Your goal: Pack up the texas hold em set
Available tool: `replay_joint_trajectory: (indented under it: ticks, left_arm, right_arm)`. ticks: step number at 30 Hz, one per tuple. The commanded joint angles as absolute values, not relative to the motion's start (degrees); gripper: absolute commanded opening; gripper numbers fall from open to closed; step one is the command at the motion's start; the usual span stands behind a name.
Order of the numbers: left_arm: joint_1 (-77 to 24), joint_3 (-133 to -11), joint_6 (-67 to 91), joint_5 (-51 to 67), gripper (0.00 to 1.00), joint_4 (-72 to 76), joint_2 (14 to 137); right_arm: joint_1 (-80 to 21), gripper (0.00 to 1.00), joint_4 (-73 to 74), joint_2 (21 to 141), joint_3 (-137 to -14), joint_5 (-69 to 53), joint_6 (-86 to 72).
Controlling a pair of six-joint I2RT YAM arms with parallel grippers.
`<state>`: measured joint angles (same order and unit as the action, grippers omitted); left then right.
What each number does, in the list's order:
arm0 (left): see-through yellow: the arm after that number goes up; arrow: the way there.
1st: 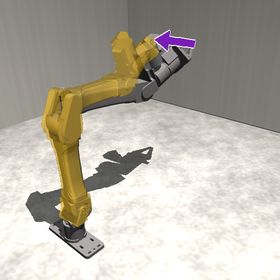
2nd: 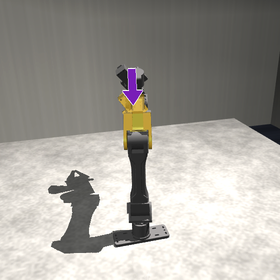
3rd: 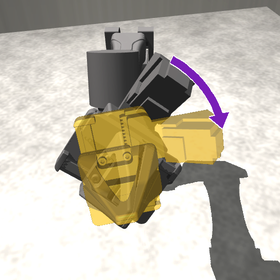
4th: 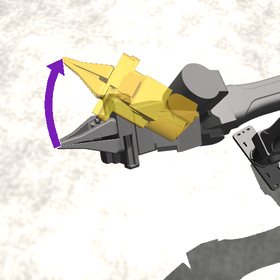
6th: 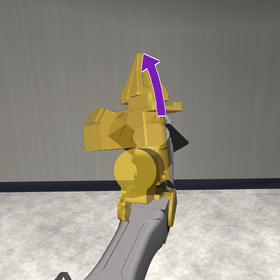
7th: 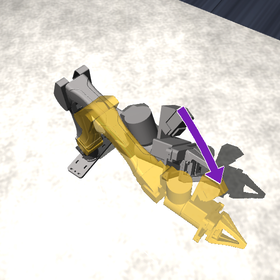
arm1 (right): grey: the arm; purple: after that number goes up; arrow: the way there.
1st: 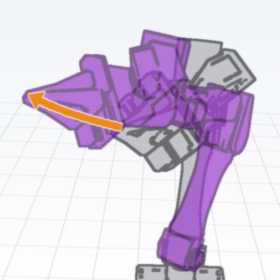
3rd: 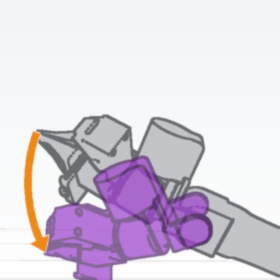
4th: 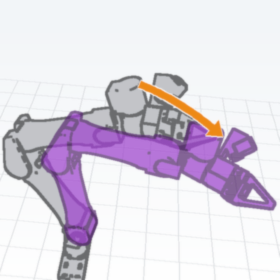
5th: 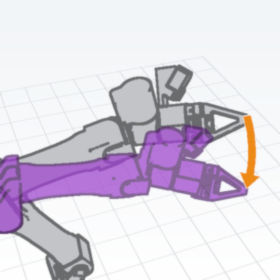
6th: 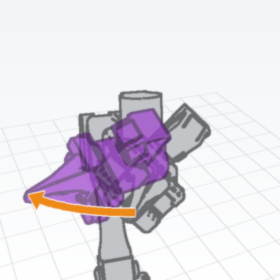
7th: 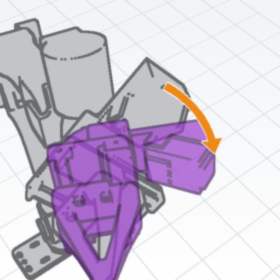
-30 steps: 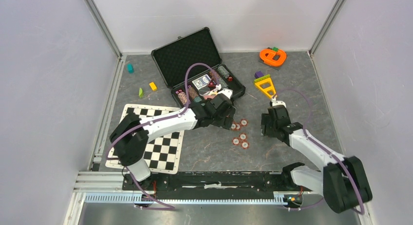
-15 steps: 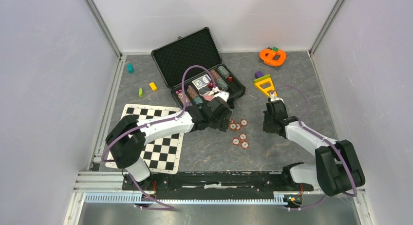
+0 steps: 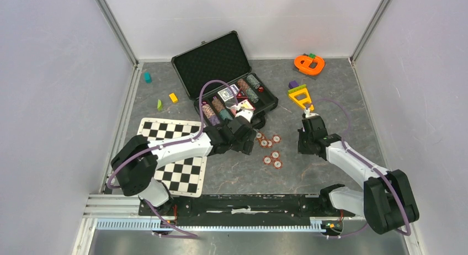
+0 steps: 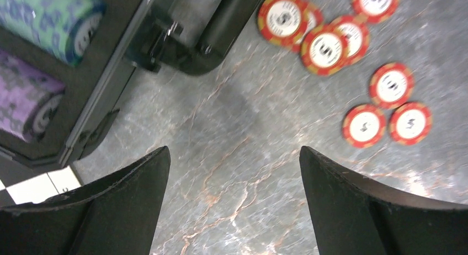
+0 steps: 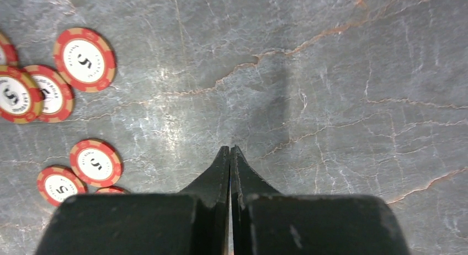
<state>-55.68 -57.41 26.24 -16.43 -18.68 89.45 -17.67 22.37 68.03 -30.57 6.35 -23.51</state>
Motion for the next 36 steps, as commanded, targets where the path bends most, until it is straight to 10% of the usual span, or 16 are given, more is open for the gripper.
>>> replay_joint_trajectory:
  ticks: [1, 36]
  left_arm:
    - [-55.29, -54.98, 26.8, -17.94, 0.92, -16.64, 86.18]
    - [-57.5, -59.38, 35.36, -10.93, 0.9, -12.23, 90.87]
  right_arm:
    - [-18.02, 0.0, 20.83, 64.92, -30.67, 5.02, -20.01]
    - [-17.97, 0.0, 8.55, 54.41, -22.24, -13.37, -15.89]
